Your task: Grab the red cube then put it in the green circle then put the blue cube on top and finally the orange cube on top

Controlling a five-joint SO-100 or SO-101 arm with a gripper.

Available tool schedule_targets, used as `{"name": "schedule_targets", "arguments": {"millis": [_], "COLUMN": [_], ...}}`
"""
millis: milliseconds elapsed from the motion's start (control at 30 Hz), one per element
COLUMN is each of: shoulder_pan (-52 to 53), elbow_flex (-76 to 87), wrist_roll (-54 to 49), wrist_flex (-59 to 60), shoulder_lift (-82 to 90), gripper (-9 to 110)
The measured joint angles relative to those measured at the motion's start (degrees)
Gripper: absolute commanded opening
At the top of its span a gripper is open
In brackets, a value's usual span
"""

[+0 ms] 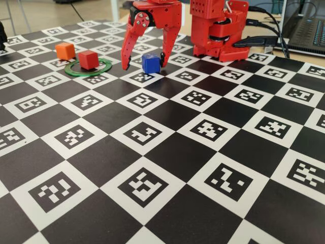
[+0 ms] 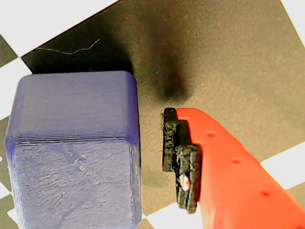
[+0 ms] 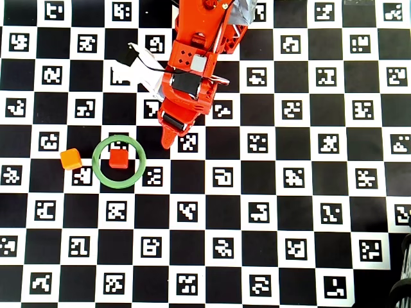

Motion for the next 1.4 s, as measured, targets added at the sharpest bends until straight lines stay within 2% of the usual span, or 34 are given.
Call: {"name": "schedule_targets", "arguments": {"millis": [100,233,767,1067,1400], "shoulder_pan": [0.0,0.0,-0.9,2.5,9.8], "elbow_flex": [0.0,0.0,-1.6,-15.2,-34.6], "wrist_roll": [0.3,-0.5,-3.4,-7.3,-22.0], "wrist_flex": [-0.1,-0.1,1.7,10.9,22.1], "shoulder_lift": [0.0,0.0,0.0,-4.2,-10.5], "gripper": [13,10,9,10,11]}}
